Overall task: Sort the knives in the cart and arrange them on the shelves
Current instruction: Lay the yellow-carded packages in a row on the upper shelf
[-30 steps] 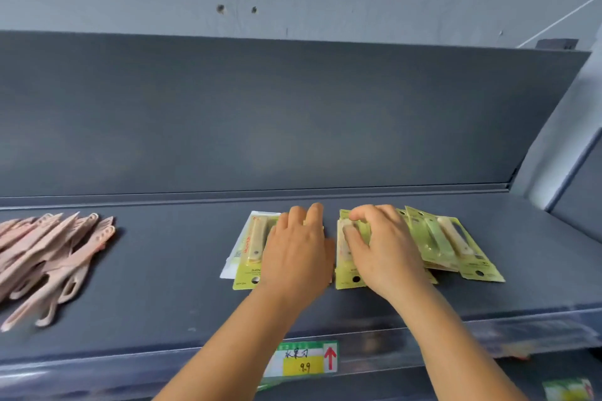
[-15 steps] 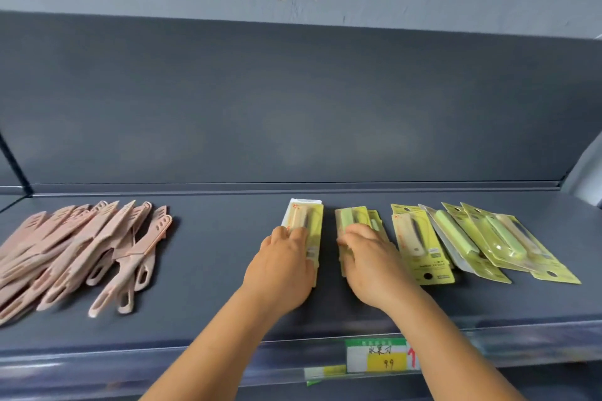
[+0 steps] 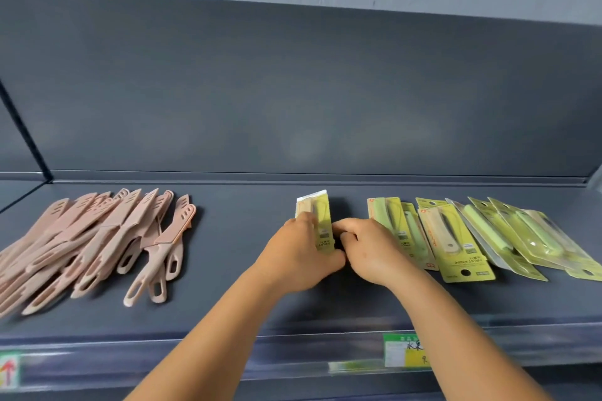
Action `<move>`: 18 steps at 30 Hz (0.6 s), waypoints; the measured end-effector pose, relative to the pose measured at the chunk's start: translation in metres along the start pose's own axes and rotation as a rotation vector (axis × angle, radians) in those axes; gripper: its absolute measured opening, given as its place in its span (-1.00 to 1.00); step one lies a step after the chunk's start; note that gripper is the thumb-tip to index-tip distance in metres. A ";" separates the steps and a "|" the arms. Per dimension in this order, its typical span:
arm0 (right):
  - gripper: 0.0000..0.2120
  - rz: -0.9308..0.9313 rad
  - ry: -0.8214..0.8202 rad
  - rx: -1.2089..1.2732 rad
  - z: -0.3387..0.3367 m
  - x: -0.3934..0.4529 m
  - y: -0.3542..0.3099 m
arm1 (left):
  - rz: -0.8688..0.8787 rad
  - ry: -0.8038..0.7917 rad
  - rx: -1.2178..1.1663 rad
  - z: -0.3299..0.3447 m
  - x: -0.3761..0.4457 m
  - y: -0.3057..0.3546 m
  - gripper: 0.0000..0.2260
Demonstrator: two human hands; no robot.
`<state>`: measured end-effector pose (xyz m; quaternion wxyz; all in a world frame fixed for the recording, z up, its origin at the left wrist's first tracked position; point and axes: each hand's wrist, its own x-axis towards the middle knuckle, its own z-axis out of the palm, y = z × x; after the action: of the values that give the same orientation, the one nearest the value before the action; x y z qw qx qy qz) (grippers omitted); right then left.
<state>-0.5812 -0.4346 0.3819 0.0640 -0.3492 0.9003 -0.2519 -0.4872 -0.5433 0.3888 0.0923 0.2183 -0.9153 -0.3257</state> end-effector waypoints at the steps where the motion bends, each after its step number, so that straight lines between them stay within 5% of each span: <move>1: -0.65 0.002 0.007 0.001 0.000 0.001 0.000 | -0.006 0.006 -0.059 -0.005 0.000 -0.003 -0.47; 6: -0.63 0.063 0.019 0.087 0.004 0.005 -0.004 | -0.109 0.097 -0.406 -0.018 -0.002 -0.018 -0.68; 8: -0.63 0.082 0.022 0.148 0.006 0.007 -0.007 | -0.091 0.135 -0.356 -0.022 -0.001 -0.024 -0.80; 18: -0.37 0.160 0.089 0.374 0.006 0.023 -0.018 | -0.131 0.220 -0.483 -0.032 -0.005 -0.034 -0.57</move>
<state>-0.5857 -0.4636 0.3873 0.1076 -0.2473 0.8646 -0.4239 -0.4611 -0.5827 0.3916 0.2194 0.2825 -0.7795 -0.5142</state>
